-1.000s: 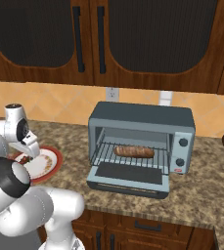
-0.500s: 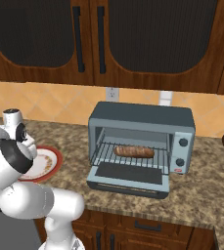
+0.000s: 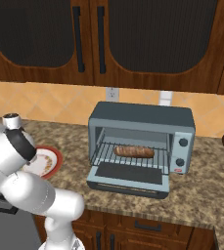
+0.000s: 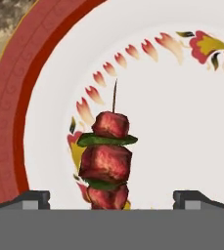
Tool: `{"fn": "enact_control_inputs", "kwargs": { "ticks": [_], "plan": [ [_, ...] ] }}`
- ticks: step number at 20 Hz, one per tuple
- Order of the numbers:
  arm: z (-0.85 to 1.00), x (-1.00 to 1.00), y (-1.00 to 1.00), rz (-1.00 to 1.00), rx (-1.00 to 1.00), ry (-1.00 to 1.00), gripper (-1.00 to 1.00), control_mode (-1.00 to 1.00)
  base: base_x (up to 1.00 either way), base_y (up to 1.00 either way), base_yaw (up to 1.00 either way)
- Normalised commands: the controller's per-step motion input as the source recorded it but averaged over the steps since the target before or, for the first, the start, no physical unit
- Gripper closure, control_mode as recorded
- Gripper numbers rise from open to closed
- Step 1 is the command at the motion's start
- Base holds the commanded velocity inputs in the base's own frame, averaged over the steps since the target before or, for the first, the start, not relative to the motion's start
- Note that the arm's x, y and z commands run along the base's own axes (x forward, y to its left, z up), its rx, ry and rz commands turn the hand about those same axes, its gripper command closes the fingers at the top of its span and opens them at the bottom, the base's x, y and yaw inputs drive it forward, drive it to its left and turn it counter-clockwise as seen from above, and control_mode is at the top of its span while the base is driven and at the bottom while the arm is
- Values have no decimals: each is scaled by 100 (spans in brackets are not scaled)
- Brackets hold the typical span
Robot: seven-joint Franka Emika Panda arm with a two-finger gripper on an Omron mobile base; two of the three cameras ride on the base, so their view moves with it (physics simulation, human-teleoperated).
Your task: Pick up the kebab skewer and baguette bread, and place them inside the toaster oven. Close the toaster oven door and start by setting the timer.
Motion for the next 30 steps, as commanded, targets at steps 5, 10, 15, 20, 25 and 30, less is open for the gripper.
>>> {"fn": "enact_control_inputs", "kwargs": {
  "ticks": [5,10,15,20,25,30],
  "plan": [
    [-18,0,0,0,0,0,-100,-100,0,0,0],
    [-16,0,0,0,0,0,-100,-100,0,0,0],
    [-11,0,0,0,0,0,100,-100,0,0,0],
    [-1,0,0,1,0,0,100,-100,0,0,0],
    [2,0,-3,0,0,0,100,-100,0,0,0],
    [49,-12,-41,0,3,0,100,-100,0,0,0]
  ]
}}
